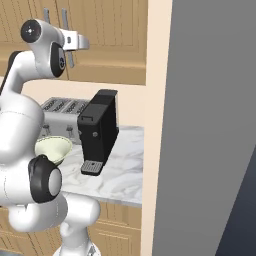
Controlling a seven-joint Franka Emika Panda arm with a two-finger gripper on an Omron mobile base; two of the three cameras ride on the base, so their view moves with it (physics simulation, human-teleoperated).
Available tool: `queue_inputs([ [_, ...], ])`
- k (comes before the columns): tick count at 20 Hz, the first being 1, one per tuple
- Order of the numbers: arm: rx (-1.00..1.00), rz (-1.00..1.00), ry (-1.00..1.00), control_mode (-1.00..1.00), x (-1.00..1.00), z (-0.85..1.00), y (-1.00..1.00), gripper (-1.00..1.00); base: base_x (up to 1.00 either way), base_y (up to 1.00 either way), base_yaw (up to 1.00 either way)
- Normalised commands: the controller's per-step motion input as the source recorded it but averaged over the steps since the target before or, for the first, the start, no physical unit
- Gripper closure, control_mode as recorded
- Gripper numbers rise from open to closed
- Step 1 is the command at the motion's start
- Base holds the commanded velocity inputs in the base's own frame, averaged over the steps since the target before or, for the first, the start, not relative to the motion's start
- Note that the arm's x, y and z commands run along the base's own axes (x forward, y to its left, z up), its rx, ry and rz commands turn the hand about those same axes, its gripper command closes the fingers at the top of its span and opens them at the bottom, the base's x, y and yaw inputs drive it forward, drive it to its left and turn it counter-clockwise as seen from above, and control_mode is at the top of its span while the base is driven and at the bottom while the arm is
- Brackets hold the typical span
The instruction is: Open the cabinet. Pick the banana and apple from the cabinet and place them into the bowl. Then close the cabinet.
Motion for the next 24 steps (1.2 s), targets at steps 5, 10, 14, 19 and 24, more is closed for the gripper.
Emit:
queue_inputs([
  [5,0.0,0.0,-0.05,-1.0,0.0,-0.12,0.0,1.0,0.0,0.0,0.0],
  [10,0.0,0.0,-0.11,-1.0,-0.19,-0.02,0.0,1.0,0.0,0.0,0.0],
  [14,0.0,0.0,-0.05,-1.0,-0.35,0.0,0.0,1.0,0.0,0.0,0.0],
  [19,0.0,0.0,0.0,-1.0,-0.49,0.0,-0.01,1.0,0.0,0.0,0.0],
  [24,0.0,0.0,0.0,-1.0,-0.6,0.02,-0.13,1.0,0.0,0.0,0.0],
])
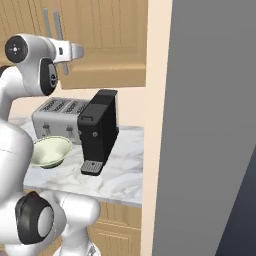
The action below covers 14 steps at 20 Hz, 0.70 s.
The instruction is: Open the cabinet. Pick the banana and apple from the cabinet and place them into the bowl. Then close the cabinet.
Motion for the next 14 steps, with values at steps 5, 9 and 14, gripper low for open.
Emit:
queue_inputs([
  [5,0.0,0.0,0.0,-1.0,-0.57,0.02,-0.19,1.0,0.0,0.0,0.0],
  [9,0.0,0.0,0.0,-1.0,-0.49,0.01,-0.19,1.0,0.0,0.0,0.0],
  [14,0.0,0.0,0.0,-1.0,-0.5,0.01,-0.19,1.0,0.0,0.0,0.0],
])
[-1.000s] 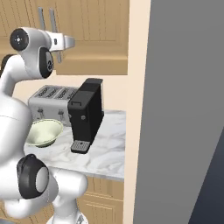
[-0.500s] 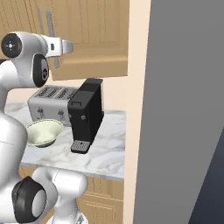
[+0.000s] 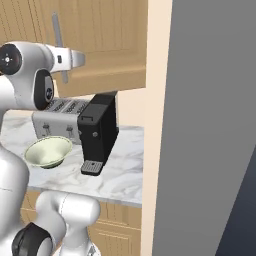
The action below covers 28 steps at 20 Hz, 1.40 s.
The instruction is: Open the cabinet. Pick the banana and apple from the cabinet and place them into the bowl. Then close the cabinet.
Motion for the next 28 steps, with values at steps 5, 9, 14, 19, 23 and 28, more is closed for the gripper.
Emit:
queue_inputs([
  [5,0.0,0.0,0.0,-1.0,-0.54,0.0,-0.18,1.0,0.0,0.0,0.0],
  [9,0.0,0.0,0.0,-1.0,-0.57,0.0,-0.19,1.0,0.0,0.0,0.0],
  [14,0.0,0.0,0.0,-1.0,-0.6,0.0,-0.19,1.0,0.0,0.0,0.0],
  [19,0.0,0.0,0.0,-1.0,-0.62,0.0,-0.19,1.0,0.0,0.0,0.0],
  [23,0.0,0.0,0.0,-1.0,-0.63,0.0,-0.18,1.0,0.0,0.0,0.0],
  [28,0.0,0.0,-0.01,-1.0,-0.56,0.0,-0.01,1.0,0.0,0.0,0.0],
])
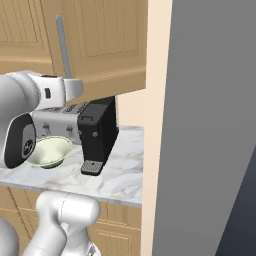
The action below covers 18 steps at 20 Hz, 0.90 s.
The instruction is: Open the cabinet. Pick the banana and apple from the cabinet and place them into the bowl. Then close the cabinet.
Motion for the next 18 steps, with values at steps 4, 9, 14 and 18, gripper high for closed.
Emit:
queue_inputs([
  [4,0.0,0.0,0.0,-1.0,-0.21,0.0,0.17,1.0,0.0,0.0,0.0],
  [9,0.0,-0.03,0.0,-1.0,-0.03,0.0,0.34,1.0,0.0,0.0,0.0],
  [14,0.0,-0.05,0.0,-1.0,0.0,0.0,0.34,1.0,0.0,0.0,0.0],
  [18,0.0,-0.07,0.0,-1.0,0.0,0.0,0.27,1.0,0.0,0.0,0.0],
])
